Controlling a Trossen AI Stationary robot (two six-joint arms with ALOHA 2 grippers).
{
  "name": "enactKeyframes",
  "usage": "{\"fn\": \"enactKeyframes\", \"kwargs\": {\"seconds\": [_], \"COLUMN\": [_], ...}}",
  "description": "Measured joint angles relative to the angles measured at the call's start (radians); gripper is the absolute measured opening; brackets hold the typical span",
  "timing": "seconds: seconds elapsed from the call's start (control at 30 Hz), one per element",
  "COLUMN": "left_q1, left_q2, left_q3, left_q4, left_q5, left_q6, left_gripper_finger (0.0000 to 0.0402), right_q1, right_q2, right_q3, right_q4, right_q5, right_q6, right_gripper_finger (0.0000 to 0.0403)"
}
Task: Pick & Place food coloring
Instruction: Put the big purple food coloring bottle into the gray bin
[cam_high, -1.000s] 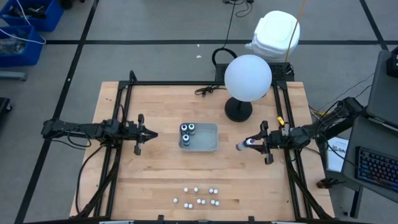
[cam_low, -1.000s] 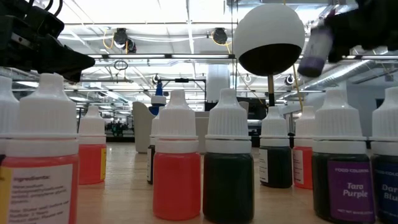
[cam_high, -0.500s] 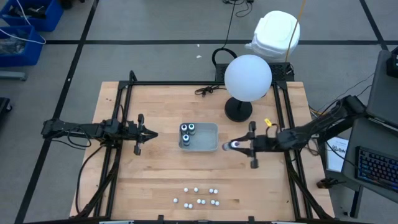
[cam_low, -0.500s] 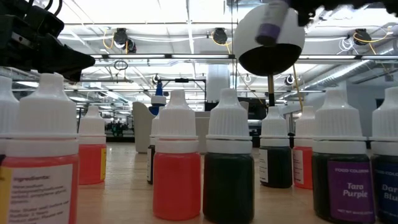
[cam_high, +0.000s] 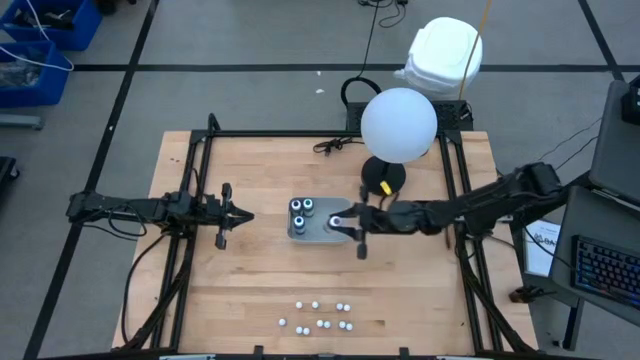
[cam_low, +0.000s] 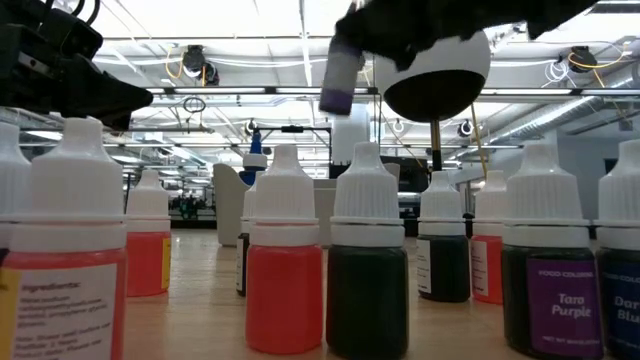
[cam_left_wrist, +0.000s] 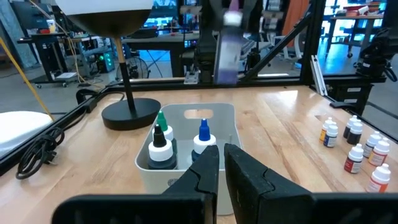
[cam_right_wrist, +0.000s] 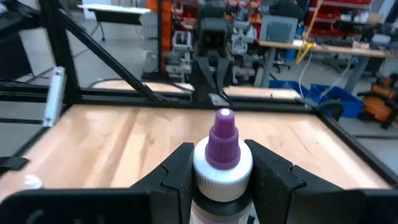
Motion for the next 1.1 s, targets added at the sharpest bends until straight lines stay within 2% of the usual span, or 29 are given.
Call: {"fn": "enactKeyframes", "kwargs": {"seconds": [0.13,0.53,0.87,1.1], "left_q1": [0.0,0.0,0.0,0.0], "left_q2": [0.0,0.0,0.0,0.0], "left_q3": [0.0,0.0,0.0,0.0], "left_q4": [0.0,0.0,-0.001,-0.007], "left_q5": [0.0,0.0,0.0,0.0], "left_q6": [0.009,0.018,0.018,0.018], "left_gripper_finger": [0.0035,0.0035,0.0035,0.0035], "right_q1": [-0.054,-0.107,-0.109,-0.111], "right_q2": [0.094,0.252,0.365,0.4], "right_q3": [0.008,0.011,0.133,0.161], "right_q4": [0.046,0.162,0.076,0.069], "right_q5": [-0.068,-0.068,-0.067,-0.063], "right_q6": [0.042,0.094,0.097,0.094], "right_gripper_finger": [0.0109,0.0109,0.0109,0.0109]}}
